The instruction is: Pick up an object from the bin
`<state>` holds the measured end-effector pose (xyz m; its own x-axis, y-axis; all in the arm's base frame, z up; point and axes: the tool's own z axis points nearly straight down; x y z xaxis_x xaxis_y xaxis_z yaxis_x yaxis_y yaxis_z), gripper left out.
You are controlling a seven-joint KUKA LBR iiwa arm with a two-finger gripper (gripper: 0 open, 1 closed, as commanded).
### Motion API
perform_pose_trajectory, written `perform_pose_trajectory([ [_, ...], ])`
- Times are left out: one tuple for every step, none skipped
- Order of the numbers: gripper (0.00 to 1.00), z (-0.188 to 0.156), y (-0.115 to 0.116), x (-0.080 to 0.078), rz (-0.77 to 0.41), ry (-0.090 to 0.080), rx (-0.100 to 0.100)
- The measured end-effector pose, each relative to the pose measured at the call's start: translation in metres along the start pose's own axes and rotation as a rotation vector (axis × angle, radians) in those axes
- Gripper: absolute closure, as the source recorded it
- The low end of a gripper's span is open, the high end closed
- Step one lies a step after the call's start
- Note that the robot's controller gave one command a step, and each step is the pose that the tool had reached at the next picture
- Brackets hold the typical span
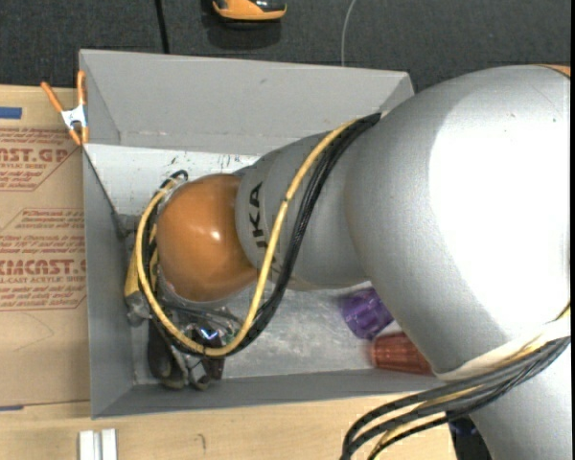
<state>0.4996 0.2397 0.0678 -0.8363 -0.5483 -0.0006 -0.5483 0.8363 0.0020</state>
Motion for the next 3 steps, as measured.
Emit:
perform_pose_trajectory([
  [1.0, -0.0021, 0.0018, 0.0023, -0.184, -0.002, 0.002],
  [1.0, -0.0021, 0.0018, 0.0023, -0.183, -0.002, 0.001],
  [1.0, -0.0078, 0.0022, 0.0041, -0.184, 0.004, 0.0],
])
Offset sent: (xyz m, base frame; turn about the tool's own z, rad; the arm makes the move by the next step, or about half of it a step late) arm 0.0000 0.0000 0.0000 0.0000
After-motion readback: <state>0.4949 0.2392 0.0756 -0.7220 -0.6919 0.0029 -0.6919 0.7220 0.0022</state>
